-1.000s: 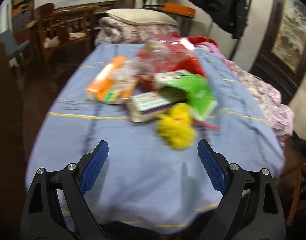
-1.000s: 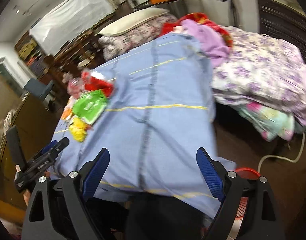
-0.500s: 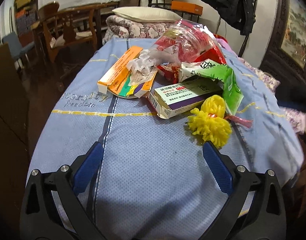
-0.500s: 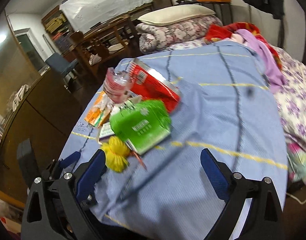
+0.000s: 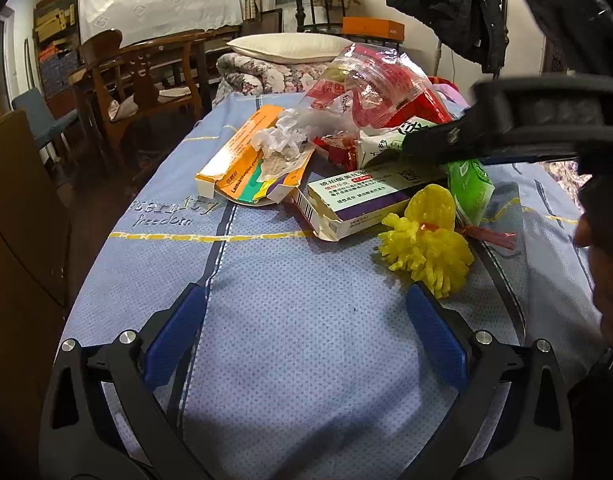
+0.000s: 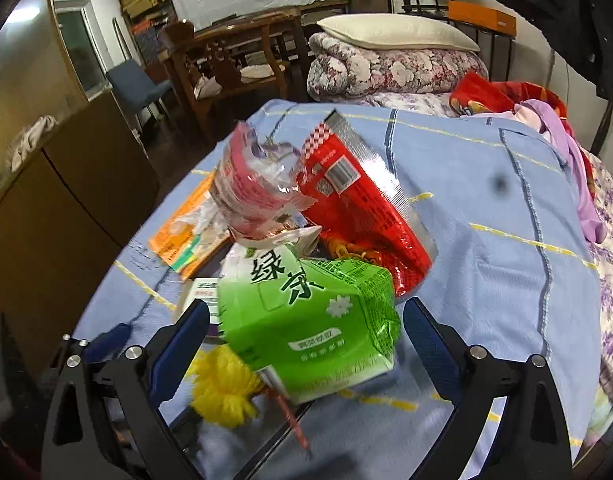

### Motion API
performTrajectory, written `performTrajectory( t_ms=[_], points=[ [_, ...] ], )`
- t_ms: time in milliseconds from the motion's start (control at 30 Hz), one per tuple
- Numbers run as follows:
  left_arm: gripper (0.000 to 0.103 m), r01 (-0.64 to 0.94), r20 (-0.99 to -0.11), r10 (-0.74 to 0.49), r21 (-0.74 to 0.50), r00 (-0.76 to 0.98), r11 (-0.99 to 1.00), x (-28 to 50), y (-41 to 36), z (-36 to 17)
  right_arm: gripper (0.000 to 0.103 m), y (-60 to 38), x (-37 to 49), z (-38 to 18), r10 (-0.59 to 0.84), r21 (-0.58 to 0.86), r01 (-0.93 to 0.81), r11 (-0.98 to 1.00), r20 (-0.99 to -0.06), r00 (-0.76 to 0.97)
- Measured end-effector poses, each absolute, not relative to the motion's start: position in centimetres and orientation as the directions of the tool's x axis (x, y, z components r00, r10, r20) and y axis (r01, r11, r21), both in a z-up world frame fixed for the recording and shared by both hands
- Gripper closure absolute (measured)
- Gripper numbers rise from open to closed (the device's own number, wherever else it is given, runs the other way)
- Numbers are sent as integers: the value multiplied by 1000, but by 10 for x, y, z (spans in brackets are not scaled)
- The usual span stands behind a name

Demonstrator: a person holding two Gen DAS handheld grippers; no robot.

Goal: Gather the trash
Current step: 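Reach the right tool to the green tissue pack and grasp it, then grasp the yellow pom-pom with the left tool while the right holds the green pack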

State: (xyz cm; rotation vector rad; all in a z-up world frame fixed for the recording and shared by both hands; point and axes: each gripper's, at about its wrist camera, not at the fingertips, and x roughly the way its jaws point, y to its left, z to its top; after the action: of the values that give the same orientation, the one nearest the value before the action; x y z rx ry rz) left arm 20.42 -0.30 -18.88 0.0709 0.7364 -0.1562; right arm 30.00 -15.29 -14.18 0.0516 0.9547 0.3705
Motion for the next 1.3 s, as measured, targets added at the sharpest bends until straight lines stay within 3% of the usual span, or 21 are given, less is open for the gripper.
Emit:
performTrajectory(
  t_ms=[400, 533, 633, 900, 1100, 1300],
  points=[
    [7, 167, -673, -118, 8, 730, 986, 204, -2, -189, 10, -180, 274, -125, 346, 231, -263, 937, -727, 593],
    [7, 166, -673, -117, 9, 730, 986, 204, -2, -189, 10, -205, 249, -116, 265, 178, -198, 964, -715, 647],
    [7, 167, -673, -118, 8, 730, 986, 204, -2, -189, 18, -226, 235, -121, 178, 123, -129, 984, -736, 654],
    [7, 167, -689, -116, 7, 715, 986, 206, -1, -189, 18, -256, 221, -146, 232, 235, -75, 969, -769, 596],
    [7, 289, -691, -297, -131, 659, 948, 198, -6, -172, 14, -264, 211, -138, 278, 278, -101, 955, -728, 626],
    [7, 365, -685, -377, -171, 623, 915, 208, -31, -159, 13, -284, 195, -135, 299, 329, -78, 941, -702, 647]
  ],
)
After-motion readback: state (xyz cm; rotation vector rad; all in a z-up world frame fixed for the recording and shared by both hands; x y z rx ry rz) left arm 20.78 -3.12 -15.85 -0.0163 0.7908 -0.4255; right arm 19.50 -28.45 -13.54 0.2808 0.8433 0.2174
